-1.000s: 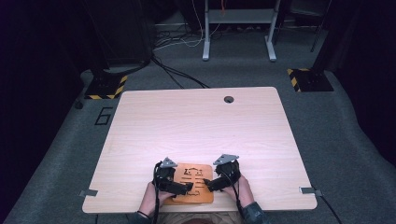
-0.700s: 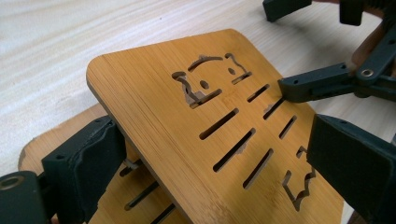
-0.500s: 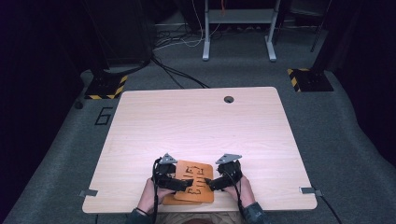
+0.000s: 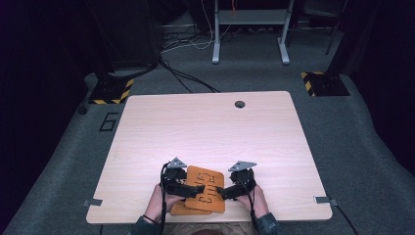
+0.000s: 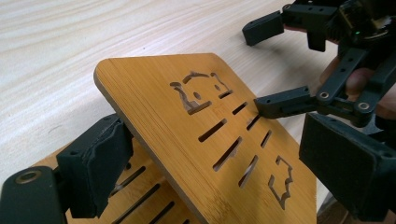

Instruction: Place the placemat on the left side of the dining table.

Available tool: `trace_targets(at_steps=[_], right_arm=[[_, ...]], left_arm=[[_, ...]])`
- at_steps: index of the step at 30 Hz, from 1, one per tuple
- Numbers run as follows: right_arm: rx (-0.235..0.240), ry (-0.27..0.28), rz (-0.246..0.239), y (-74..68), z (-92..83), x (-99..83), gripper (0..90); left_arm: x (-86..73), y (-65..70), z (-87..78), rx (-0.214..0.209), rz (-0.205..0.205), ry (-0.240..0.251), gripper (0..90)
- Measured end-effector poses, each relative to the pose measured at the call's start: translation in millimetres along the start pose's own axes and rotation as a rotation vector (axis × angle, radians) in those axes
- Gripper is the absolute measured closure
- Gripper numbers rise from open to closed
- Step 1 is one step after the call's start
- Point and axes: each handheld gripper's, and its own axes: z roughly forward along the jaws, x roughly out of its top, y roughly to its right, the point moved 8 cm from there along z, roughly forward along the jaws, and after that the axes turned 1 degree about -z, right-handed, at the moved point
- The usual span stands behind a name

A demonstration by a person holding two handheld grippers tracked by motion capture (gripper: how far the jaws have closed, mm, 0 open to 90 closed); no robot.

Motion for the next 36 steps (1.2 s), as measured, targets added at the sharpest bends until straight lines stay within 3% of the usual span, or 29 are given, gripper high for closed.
trace_targets(at_steps=[4,7,17,28,36], right_arm=[[0.002,0.004,0.008,1.6,-1.3,-0.6,0.0],[0.001,0.012,0.018,3.6,-2.3,-0.7,0.0],[0.003,0.021,0.042,7.8,-5.7,-2.5,0.0],[-0.009,0.031,0.064,13.5,-10.1,-5.2,0.0],[-0.012,0.035,0.078,16.0,-11.6,-5.9,0.0]], left_arm=[[4.5,4.8,-2.1,-0.009,0.002,0.003,9.9],[7.3,13.9,-1.6,-0.073,-0.013,0.004,11.4],[17.6,22.3,-1.1,-0.060,0.015,0.006,14.8],[21.6,32.8,4.5,-0.086,0.037,-0.001,26.2],[26.9,38.4,6.8,-0.095,0.050,-0.002,29.6]])
